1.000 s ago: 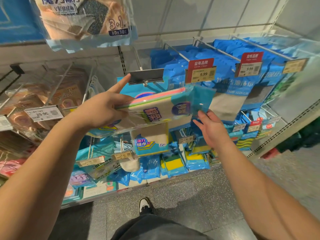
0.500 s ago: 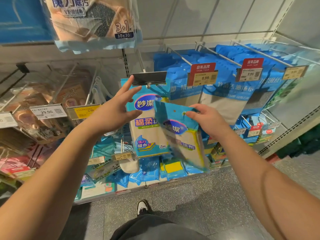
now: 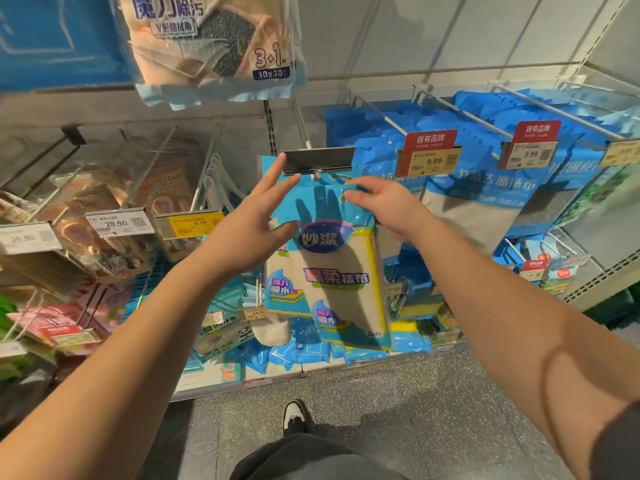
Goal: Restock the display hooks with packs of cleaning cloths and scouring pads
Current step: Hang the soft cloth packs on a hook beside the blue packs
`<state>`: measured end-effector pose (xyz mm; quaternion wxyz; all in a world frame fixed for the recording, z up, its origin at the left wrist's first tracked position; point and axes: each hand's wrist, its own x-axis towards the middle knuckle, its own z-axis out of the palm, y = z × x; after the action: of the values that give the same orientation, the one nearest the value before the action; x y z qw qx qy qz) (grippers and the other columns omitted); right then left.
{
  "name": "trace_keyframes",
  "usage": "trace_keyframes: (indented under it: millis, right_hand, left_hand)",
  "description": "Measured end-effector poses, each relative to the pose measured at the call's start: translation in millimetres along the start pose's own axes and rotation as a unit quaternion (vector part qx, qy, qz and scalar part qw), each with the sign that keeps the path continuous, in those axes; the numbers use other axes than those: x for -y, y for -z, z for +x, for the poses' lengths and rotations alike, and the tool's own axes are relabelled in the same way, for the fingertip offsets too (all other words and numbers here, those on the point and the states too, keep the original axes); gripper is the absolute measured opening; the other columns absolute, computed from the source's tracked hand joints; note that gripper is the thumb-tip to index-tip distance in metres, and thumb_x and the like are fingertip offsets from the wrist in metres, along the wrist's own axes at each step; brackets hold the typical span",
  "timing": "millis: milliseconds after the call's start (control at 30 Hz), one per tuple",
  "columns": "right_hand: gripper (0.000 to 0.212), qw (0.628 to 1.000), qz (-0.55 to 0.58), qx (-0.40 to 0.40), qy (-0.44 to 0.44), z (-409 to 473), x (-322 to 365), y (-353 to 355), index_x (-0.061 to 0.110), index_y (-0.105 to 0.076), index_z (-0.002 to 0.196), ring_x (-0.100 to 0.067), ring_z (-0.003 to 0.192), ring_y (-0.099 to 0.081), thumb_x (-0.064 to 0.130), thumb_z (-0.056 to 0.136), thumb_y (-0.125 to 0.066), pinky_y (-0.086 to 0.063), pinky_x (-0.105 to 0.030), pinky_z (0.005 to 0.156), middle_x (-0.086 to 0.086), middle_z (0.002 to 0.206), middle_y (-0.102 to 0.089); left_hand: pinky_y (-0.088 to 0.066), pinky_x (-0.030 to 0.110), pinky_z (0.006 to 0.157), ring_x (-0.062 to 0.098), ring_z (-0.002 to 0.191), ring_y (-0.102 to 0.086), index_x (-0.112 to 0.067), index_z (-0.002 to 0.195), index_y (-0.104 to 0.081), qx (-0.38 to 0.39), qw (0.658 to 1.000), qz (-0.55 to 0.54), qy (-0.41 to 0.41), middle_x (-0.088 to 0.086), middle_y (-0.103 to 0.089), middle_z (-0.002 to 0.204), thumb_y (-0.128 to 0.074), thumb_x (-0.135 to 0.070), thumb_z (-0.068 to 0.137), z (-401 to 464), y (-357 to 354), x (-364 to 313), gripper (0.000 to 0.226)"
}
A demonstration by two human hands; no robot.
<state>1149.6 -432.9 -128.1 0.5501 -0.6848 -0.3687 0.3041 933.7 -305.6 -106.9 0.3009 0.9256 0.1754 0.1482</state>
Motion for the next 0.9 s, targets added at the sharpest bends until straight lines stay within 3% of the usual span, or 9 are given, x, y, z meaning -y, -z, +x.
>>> trace_keyframes:
  millis: [133,300,467,567,700,767,833,900]
  right_hand:
    - [0.015,0.988,0.143,0.038,-0.043,19,-6,-4,0.015,-0.064,0.108,-0.012,0.088,-0.071,0.008,0.101,-0.053,-0.058,-0.026,0.08,0.0,0.095,-0.074]
    - [0.015,0.98,0.189,0.003,-0.056,33,-16,-8,0.014,-0.062,0.112,-0.018,0.099,-0.071,0.009,0.101,-0.053,-0.057,-0.034,0.089,-0.005,0.105,-0.074]
    - [0.018,0.979,0.195,-0.019,-0.056,41,-18,-8,0.014,-0.063,0.112,-0.023,0.107,-0.069,0.006,0.101,-0.051,-0.056,-0.037,0.094,-0.011,0.115,-0.071]
    - [0.022,0.984,0.168,-0.029,-0.051,44,-13,-12,0.019,-0.065,0.102,-0.018,0.1,-0.071,0.003,0.1,-0.05,-0.057,-0.036,0.091,-0.003,0.104,-0.073]
    - [0.02,0.989,0.131,-0.051,-0.042,50,-17,-16,0.013,-0.067,0.116,-0.02,0.099,-0.072,0.011,0.099,-0.059,-0.059,-0.035,0.082,-0.009,0.108,-0.074]
    - [0.015,0.989,0.124,-0.072,-0.04,50,-20,-18,0.017,-0.069,0.11,-0.019,0.097,-0.073,0.014,0.098,-0.06,-0.06,-0.037,0.083,-0.007,0.105,-0.075]
    - [0.013,0.99,0.089,-0.102,-0.026,53,-23,-19,0.021,-0.07,0.107,-0.018,0.099,-0.072,0.019,0.097,-0.063,-0.059,-0.039,0.087,-0.003,0.105,-0.075]
    - [0.015,0.991,0.063,-0.116,-0.009,52,-25,-22,0.023,-0.069,0.108,-0.018,0.101,-0.069,0.023,0.093,-0.065,-0.058,-0.041,0.088,-0.002,0.108,-0.073]
  left_hand:
    - [-0.055,0.042,0.1,0.014,0.146,-0.035,-0.033,0.159,-0.024,0.001,1.0,0.008,-0.001,-0.028,0.007,0.165,-0.061,-0.023,0.1,-1,-2,2,0.07]
    - [-0.051,0.039,0.103,0.01,0.148,-0.029,-0.03,0.158,-0.027,-0.016,0.999,0.022,-0.019,-0.03,0.007,0.162,-0.061,-0.022,0.099,1,-1,2,0.068]
    - [-0.053,0.046,0.098,-0.005,0.137,-0.032,-0.03,0.159,-0.027,-0.031,0.999,0.021,-0.023,-0.034,0.007,0.16,-0.062,-0.019,0.098,-3,-8,8,0.071]
    - [-0.055,0.051,0.089,-0.013,0.121,-0.04,-0.031,0.158,-0.027,-0.042,0.999,0.009,-0.013,-0.031,0.005,0.161,-0.063,-0.017,0.097,-5,-12,11,0.072]
    - [-0.056,0.053,0.087,-0.011,0.113,-0.042,-0.032,0.159,-0.024,-0.044,0.999,0.006,-0.009,-0.037,0.008,0.157,-0.062,-0.018,0.098,-5,-15,12,0.073]
    - [-0.057,0.051,0.084,-0.007,0.112,-0.047,-0.032,0.158,-0.027,-0.049,0.999,0.008,-0.012,-0.039,0.007,0.157,-0.062,-0.017,0.098,-3,-16,13,0.072]
    - [-0.057,0.049,0.083,0.008,0.111,-0.058,-0.03,0.155,-0.034,-0.064,0.998,0.014,-0.02,-0.041,0.002,0.156,-0.062,-0.018,0.097,-3,-21,17,0.066]
    - [-0.057,0.048,0.086,0.022,0.106,-0.062,-0.022,0.145,-0.049,-0.112,0.994,0.0,-0.01,-0.034,-0.02,0.156,-0.064,-0.015,0.096,-5,-35,27,0.052]
